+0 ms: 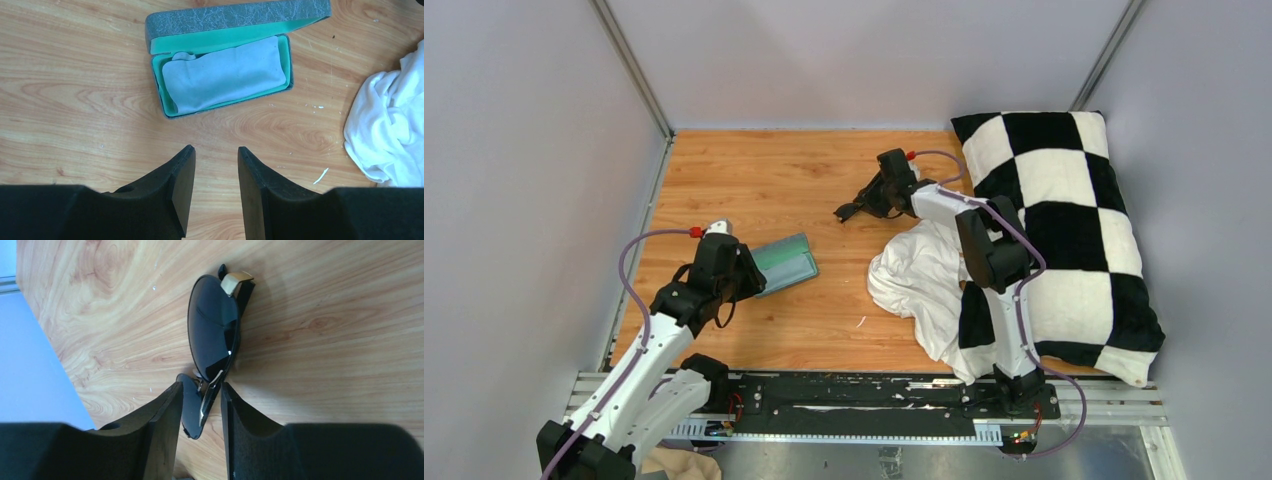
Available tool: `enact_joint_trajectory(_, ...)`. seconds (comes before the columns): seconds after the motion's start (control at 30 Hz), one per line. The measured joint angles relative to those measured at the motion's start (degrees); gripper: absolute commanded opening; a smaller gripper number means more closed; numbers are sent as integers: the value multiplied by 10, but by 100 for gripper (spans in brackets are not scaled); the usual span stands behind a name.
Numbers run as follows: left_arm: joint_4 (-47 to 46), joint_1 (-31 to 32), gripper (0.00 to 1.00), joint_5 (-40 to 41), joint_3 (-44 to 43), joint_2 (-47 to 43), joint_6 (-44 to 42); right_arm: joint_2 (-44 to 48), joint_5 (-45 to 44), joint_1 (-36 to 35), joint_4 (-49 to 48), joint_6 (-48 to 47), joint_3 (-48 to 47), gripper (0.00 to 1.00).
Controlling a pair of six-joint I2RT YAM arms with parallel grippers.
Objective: Organize the sunglasses
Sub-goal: Pick up the sunglasses from the center of the board.
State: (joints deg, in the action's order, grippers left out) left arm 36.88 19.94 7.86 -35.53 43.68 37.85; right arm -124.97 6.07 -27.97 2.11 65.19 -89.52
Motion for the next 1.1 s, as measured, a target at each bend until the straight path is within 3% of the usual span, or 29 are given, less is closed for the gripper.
enact_joint_trajectory(0.17,-1,0,43,0,3,0,0,-11,4,0,0,3,-1,27)
enact_joint_trajectory(0.33,-2,0,43,0,3,0,0,-18,11,0,-6,10,-12,9)
enact_joint_trajectory(0.47,-2,0,43,0,3,0,0,-21,19,0,-14,14,-16,1)
enact_joint_trajectory(0.9,2,0,44,5,-23,14,0,23,100,23,-12,-86,37,0)
enact_joint_trajectory(1.1,6,-1,43,27,-83,76,0,90,150,31,-10,-130,111,0)
